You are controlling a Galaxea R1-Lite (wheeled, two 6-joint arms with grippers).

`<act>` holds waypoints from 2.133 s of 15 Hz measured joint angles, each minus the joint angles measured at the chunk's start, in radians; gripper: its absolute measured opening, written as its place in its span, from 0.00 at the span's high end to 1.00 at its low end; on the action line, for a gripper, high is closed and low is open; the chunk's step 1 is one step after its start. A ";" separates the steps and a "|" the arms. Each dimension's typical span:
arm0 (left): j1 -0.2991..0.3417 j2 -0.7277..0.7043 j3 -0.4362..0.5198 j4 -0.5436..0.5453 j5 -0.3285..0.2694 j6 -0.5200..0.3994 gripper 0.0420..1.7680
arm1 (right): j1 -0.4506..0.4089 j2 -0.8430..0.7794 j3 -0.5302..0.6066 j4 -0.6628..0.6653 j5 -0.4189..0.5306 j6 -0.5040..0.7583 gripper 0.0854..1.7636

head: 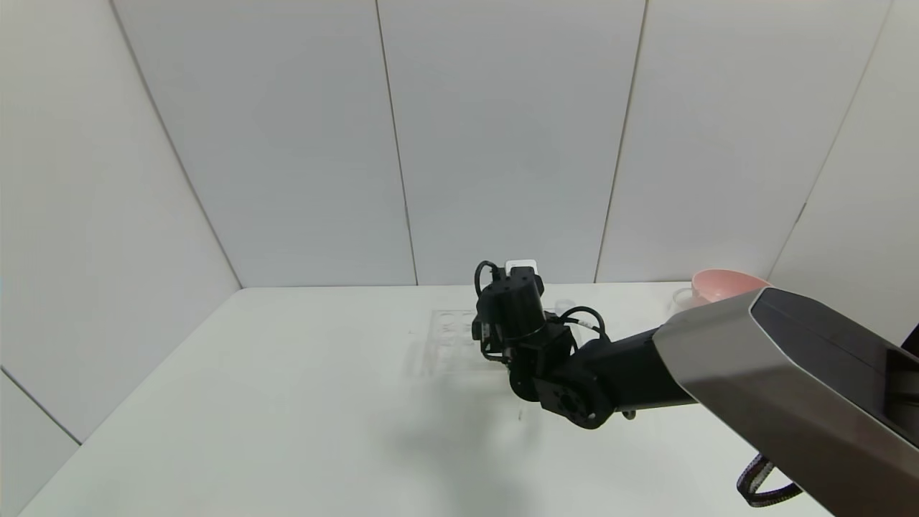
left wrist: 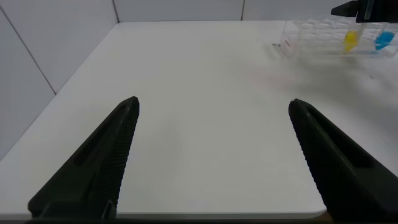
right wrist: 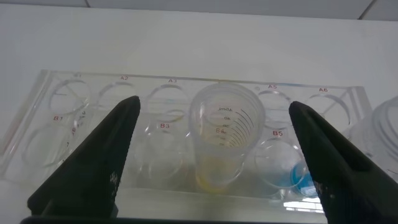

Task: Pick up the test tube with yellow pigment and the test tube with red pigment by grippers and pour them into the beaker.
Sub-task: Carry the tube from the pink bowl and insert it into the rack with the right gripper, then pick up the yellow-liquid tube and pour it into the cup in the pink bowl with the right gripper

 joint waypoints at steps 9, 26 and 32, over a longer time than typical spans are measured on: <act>0.000 0.000 0.000 0.000 0.000 0.000 0.03 | 0.002 0.002 -0.006 0.019 0.000 0.002 0.05; 0.000 0.000 0.000 0.000 0.000 0.000 0.03 | 0.003 0.000 0.008 0.016 -0.002 0.001 0.74; 0.000 0.000 0.000 0.000 0.000 0.000 0.03 | -0.003 -0.058 -0.001 0.017 0.003 -0.060 0.74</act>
